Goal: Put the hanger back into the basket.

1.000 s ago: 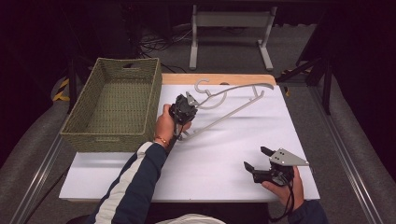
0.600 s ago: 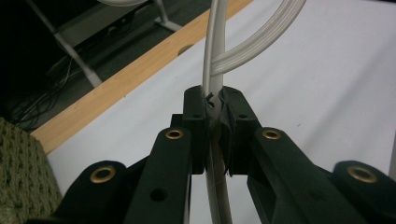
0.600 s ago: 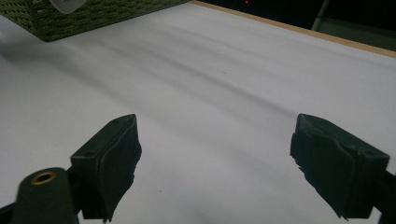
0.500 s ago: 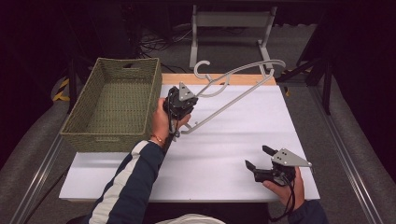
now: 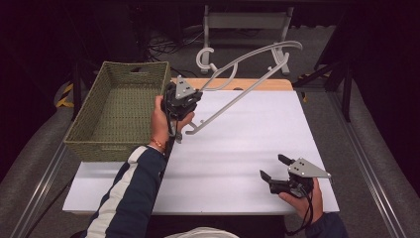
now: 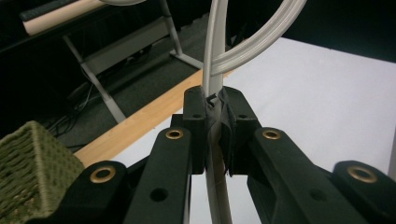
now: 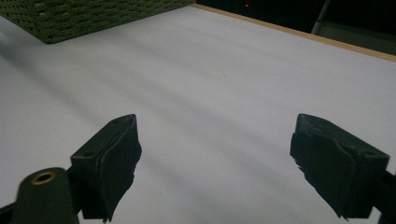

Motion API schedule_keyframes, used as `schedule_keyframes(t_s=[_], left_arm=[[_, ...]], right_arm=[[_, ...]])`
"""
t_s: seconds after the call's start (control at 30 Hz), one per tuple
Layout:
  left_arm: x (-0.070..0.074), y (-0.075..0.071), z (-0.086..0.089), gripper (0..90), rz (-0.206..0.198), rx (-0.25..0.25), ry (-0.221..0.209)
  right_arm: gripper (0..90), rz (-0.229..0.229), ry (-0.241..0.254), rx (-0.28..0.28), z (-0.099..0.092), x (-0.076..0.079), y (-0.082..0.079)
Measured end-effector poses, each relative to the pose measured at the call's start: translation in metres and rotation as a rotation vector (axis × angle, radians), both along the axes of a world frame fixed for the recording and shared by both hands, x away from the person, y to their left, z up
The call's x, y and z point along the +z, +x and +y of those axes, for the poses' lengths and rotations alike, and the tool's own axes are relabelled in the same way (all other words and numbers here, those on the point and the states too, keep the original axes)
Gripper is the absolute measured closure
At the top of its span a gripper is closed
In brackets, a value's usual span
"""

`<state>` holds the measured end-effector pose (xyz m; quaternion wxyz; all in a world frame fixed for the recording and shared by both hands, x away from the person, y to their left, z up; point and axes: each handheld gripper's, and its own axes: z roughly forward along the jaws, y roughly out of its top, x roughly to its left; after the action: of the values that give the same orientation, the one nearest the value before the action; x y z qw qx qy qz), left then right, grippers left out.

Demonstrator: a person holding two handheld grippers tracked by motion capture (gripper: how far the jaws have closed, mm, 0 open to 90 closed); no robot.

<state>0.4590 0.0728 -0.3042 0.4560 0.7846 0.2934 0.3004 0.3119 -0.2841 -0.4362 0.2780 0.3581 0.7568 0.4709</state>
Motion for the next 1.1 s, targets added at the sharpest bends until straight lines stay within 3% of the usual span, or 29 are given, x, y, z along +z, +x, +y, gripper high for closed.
schedule_keyframes(t_s=[0.23, 0.3, 0.57, 0.63, 0.77, 1.0, 1.1], left_arm=[[0.013, -0.004, 0.023, 82.0, -0.024, 0.024, -0.013], [0.019, -0.004, 0.040, 82.0, -0.033, 0.058, -0.029], [0.027, -0.006, 0.073, 82.0, -0.051, 0.113, -0.037], [0.027, -0.006, 0.076, 82.0, -0.050, 0.115, -0.038], [0.026, -0.004, 0.100, 82.0, -0.047, 0.152, -0.027], [0.018, -0.001, 0.123, 82.0, -0.041, 0.188, -0.050], [0.013, 0.002, 0.136, 82.0, -0.036, 0.206, -0.034]], right_arm=[[15.5, -0.029, -0.008, -0.011, 0.000, 0.001, -0.002], [15.6, -0.041, -0.020, -0.019, 0.001, 0.001, -0.003], [15.6, -0.056, -0.046, -0.014, 0.004, 0.001, -0.003], [15.6, -0.054, -0.046, -0.015, 0.004, 0.000, -0.003], [15.6, -0.050, -0.043, -0.015, 0.004, 0.000, -0.003], [15.6, -0.042, -0.051, -0.012, 0.005, -0.002, -0.001], [15.6, -0.038, -0.056, -0.009, 0.005, -0.003, -0.001]])
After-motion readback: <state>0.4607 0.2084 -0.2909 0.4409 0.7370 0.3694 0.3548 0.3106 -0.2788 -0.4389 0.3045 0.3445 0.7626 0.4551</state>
